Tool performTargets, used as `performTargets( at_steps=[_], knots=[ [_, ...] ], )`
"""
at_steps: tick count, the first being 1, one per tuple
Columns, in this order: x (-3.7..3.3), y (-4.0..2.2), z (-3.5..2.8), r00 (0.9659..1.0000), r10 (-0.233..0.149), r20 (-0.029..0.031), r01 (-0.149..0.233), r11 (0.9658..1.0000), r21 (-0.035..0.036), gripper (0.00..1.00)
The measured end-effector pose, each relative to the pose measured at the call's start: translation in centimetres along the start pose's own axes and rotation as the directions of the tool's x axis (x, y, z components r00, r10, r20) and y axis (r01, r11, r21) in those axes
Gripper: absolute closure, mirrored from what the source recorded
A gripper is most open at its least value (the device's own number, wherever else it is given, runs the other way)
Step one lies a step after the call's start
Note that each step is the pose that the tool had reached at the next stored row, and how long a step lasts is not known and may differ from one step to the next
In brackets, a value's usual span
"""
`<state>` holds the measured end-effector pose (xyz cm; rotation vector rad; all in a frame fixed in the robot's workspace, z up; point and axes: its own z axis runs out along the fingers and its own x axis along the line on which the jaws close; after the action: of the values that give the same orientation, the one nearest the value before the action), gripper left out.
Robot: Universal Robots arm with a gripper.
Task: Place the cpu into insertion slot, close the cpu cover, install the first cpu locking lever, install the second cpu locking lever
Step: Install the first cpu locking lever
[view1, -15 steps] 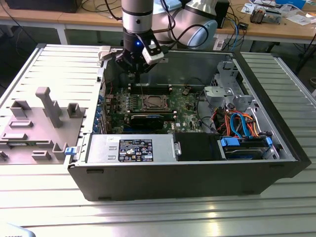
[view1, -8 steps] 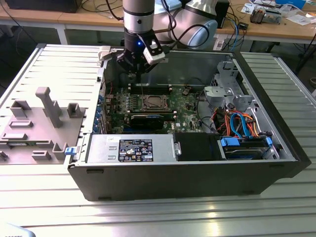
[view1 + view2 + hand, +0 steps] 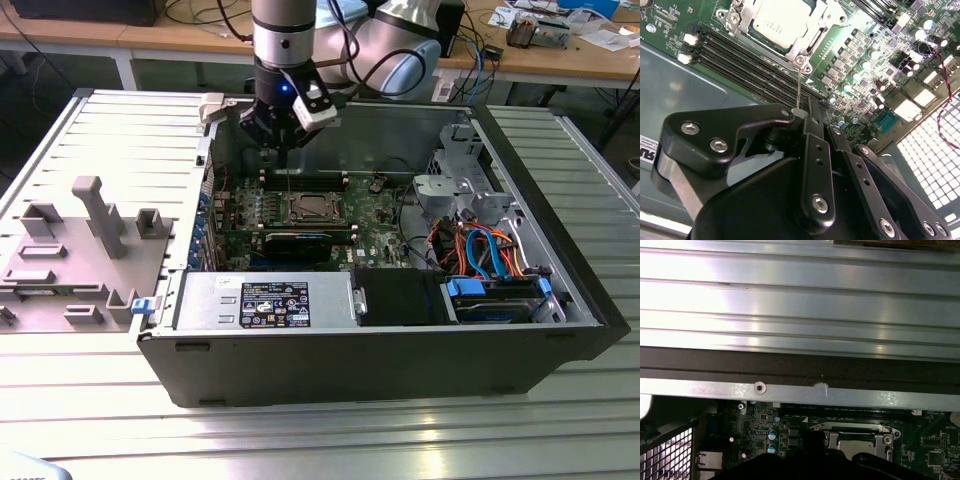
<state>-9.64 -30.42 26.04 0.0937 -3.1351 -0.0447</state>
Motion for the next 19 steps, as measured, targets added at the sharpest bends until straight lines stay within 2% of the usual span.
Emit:
performTargets(
  at_steps=[15, 19],
  knots=[
    [-0.74, -0.04, 0.00, 1.0000, 0.000, 0.0000, 0.000, 1.0000, 0.0000, 0.89],
    [-1.12, -0.07, 0.01, 1.0000, 0.000, 0.0000, 0.000, 1.0000, -0.0001, 0.89]
  ],
)
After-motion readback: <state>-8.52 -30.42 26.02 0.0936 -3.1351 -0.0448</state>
